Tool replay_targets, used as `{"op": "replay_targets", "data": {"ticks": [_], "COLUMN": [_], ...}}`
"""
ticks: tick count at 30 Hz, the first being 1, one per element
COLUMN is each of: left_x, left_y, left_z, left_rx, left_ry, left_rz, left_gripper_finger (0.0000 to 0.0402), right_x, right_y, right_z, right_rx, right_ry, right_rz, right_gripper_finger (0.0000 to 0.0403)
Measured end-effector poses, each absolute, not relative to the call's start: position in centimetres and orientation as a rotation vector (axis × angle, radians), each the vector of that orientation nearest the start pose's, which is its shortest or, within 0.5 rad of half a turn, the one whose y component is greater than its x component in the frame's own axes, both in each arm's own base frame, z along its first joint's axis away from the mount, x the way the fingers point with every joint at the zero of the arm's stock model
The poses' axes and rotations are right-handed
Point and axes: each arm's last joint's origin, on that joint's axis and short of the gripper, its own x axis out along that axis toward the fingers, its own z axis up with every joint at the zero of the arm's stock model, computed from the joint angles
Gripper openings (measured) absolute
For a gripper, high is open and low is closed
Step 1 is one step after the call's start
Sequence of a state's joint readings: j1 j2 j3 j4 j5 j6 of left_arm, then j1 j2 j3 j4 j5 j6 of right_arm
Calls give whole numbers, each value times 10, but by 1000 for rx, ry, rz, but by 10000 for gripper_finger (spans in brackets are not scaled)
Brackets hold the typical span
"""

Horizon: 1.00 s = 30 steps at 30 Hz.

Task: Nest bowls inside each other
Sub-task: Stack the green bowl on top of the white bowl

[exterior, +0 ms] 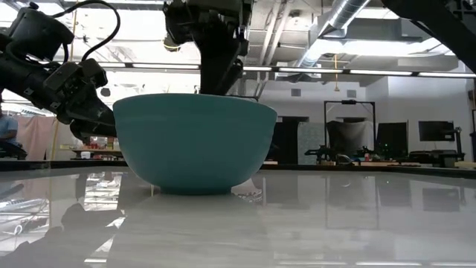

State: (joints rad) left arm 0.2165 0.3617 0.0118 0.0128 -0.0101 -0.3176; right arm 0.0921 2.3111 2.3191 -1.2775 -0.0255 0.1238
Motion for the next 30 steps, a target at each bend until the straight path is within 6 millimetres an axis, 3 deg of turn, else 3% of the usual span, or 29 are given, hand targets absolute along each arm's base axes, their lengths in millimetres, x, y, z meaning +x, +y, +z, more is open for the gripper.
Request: {"op": "replay_targets", "data": {"ticks": [5, 10, 15, 20, 27, 30], "left_x": [112, 112, 112, 112, 112, 112], "left_y": [25, 25, 25, 25, 25, 25], "left_z": [137, 137, 137, 137, 137, 137], "left_rx": [-348, -348, -348, -366, -381, -382], "left_ry": [298, 297, 297, 295, 293, 293], "left_rz": [278, 278, 278, 281, 283, 283], "left_gripper_finger": [235, 235, 235, 235, 235, 235], "right_x": [472, 476, 476, 476, 474, 470], "right_y": [44, 42, 36, 31, 24, 24], "right_z": [242, 215, 204, 202, 202, 201], "right_rx": [70, 183, 228, 191, 144, 141], "right_ry": [1297, 1298, 1297, 1299, 1313, 1351], "right_rz": [29, 145, 195, 221, 231, 230], "right_gripper_finger": [221, 221, 206, 151, 19, 16]}}
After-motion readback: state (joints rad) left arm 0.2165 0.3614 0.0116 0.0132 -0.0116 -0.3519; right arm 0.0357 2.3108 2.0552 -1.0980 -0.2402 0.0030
